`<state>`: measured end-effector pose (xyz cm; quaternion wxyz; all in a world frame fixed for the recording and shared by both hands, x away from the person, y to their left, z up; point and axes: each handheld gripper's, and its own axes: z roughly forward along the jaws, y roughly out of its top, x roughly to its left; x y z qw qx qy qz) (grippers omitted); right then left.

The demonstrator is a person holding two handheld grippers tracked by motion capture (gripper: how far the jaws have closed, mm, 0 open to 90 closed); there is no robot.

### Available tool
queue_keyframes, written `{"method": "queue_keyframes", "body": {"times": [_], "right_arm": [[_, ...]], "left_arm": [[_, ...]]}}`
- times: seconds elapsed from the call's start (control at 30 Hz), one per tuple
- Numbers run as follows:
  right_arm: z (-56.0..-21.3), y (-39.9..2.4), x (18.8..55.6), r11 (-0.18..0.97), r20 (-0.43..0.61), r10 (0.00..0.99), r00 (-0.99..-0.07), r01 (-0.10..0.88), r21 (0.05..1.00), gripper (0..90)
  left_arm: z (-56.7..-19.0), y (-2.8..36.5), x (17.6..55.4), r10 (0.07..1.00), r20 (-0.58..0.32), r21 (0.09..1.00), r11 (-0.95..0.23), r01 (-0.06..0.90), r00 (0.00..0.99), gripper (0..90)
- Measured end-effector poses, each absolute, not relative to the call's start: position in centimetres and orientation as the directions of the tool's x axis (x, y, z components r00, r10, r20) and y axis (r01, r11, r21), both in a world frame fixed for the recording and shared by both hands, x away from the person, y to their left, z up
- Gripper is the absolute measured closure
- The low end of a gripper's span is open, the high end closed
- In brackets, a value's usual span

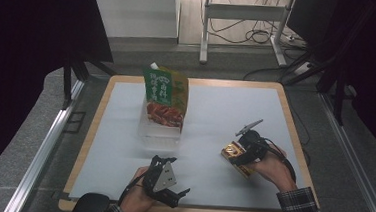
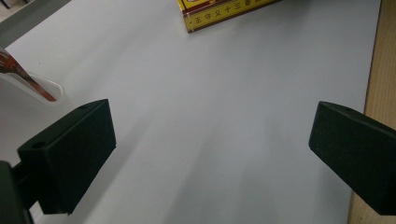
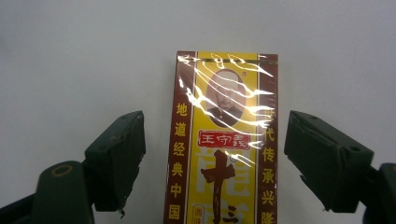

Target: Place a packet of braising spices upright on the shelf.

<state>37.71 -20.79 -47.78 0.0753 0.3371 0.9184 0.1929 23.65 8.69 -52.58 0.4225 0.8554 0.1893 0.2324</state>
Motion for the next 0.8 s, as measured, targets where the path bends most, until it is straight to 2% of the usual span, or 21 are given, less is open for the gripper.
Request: {"method": "queue_keyframes", "body": {"times": [0.33, 0.8], "right_arm": [[-48.8, -19.4, 39.3, 0.741, -0.026, 0.64, -0.768, 0.608, 0.284, 26.3], [-49.4, -18.5, 39.7, 0.756, -0.038, 0.637, -0.77, 0.614, 0.226, 31.6]], "left_arm": [[-52.6, 8.7, 23.7, 0.517, 0.239, 0.809, -0.574, 0.126, 0.822, 0.3], [-52.6, 8.7, 23.6, 0.518, 0.243, 0.808, -0.576, 0.124, 0.82, 0.3]]}}
